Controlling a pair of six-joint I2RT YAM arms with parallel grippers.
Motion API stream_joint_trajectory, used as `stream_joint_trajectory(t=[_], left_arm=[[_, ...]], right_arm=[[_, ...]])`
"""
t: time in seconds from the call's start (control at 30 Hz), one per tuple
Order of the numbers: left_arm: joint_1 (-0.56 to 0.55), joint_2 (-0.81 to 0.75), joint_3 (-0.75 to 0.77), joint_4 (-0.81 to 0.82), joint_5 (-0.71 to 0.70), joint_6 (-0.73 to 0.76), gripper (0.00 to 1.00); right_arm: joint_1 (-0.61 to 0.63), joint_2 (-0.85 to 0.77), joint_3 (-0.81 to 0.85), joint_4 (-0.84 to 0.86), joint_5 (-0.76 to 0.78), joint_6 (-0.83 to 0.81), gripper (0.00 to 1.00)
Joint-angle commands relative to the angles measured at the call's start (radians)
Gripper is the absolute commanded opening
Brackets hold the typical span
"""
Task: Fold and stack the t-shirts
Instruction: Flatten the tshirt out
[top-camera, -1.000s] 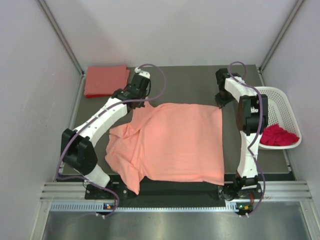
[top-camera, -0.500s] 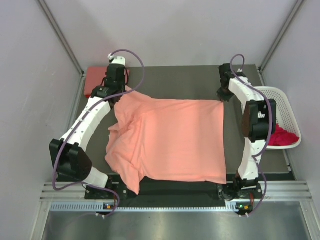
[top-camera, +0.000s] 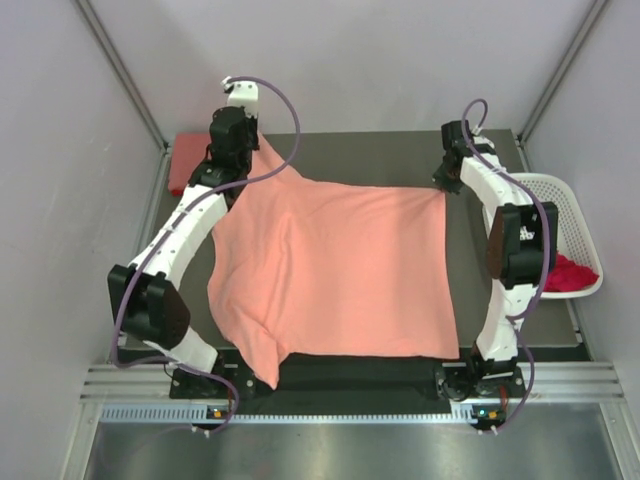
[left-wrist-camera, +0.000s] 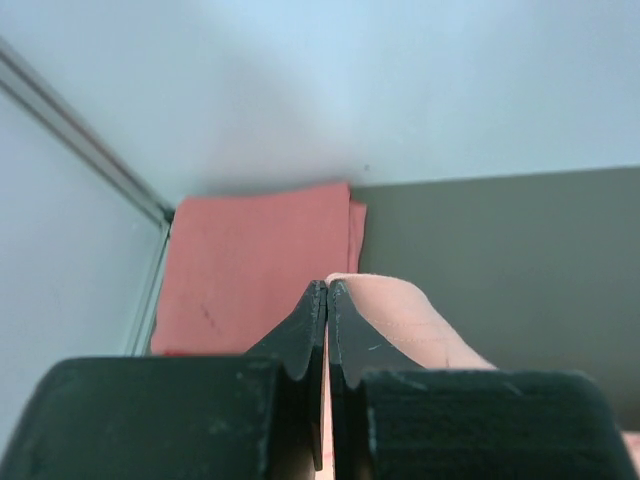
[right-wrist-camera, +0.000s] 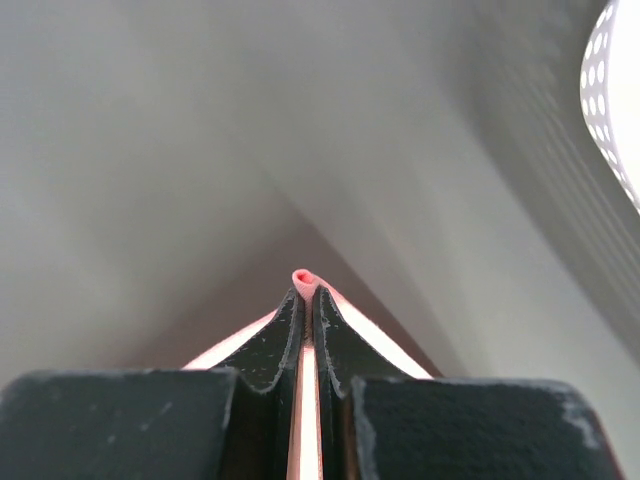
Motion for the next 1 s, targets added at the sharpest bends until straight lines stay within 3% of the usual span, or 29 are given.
stream_joint_trajectory(t=[0.0, 0.5, 0.73, 0.97], left_arm=[[0.009, 0.047, 0.092, 0.189, 0.017, 0.048, 0.00], [0.024, 0.071, 0.225, 0.258, 0.005, 0.079, 0.00], [0.024, -0.074, 0.248, 0.266, -0.002, 0.080, 0.00], [0.024, -0.306, 0.186, 0.229, 0.053, -0.004, 0.00]], right_arm=[[0.008, -0.070, 0.045, 0.069, 0.023, -0.043, 0.00], [-0.026, -0.185, 0.101, 0.171, 0.061, -0.100, 0.00], [-0.026, -0.335, 0.098, 0.115, 0.081, -0.126, 0.00], [-0.012, -0.634, -0.013, 0.066, 0.123, -0.141, 0.00]])
